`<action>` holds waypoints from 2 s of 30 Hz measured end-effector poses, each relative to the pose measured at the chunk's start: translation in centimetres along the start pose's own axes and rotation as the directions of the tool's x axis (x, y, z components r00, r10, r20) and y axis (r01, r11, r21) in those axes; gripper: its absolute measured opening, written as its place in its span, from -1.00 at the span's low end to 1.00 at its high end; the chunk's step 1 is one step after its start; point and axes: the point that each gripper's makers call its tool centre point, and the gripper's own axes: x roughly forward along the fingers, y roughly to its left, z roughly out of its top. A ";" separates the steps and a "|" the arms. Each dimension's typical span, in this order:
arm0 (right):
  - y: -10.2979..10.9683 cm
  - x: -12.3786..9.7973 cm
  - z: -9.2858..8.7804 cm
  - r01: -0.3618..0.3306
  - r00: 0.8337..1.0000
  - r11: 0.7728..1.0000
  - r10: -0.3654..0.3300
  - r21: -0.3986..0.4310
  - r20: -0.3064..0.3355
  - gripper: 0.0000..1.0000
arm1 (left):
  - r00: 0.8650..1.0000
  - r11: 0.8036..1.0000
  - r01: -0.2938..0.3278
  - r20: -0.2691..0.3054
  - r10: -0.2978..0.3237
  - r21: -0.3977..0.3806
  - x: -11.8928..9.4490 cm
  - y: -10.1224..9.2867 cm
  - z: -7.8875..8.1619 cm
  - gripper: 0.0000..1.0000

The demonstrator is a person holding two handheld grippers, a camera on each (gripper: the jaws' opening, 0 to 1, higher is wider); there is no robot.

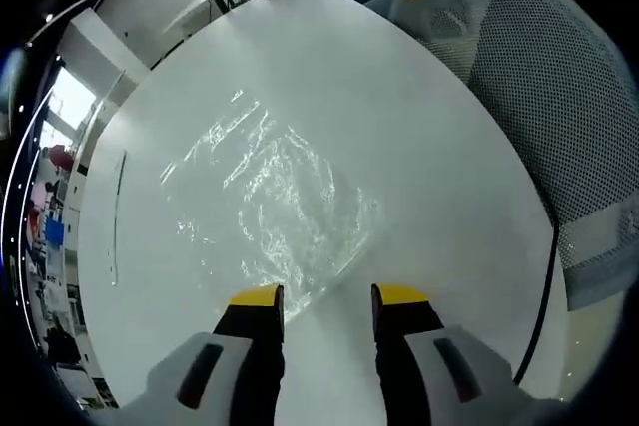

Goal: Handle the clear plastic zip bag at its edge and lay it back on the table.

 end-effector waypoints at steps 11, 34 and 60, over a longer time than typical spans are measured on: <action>0.0 0.0 0.1 0.000 1.000 1.000 0.001 -0.010 0.001 0.61 | 0.999 0.996 0.040 0.014 -0.039 -0.078 0.8 0.2 -0.1 -0.48; -0.1 0.1 -0.4 -0.004 1.000 1.000 0.004 -0.011 -0.020 0.55 | 0.993 0.937 0.108 0.091 -0.082 -0.332 1.0 -0.5 0.2 -0.79; 0.1 0.1 -0.2 -0.010 1.000 1.000 0.010 -0.011 -0.009 0.54 | 0.999 0.867 0.043 -0.008 -0.054 -0.496 0.8 -2.5 1.2 -0.95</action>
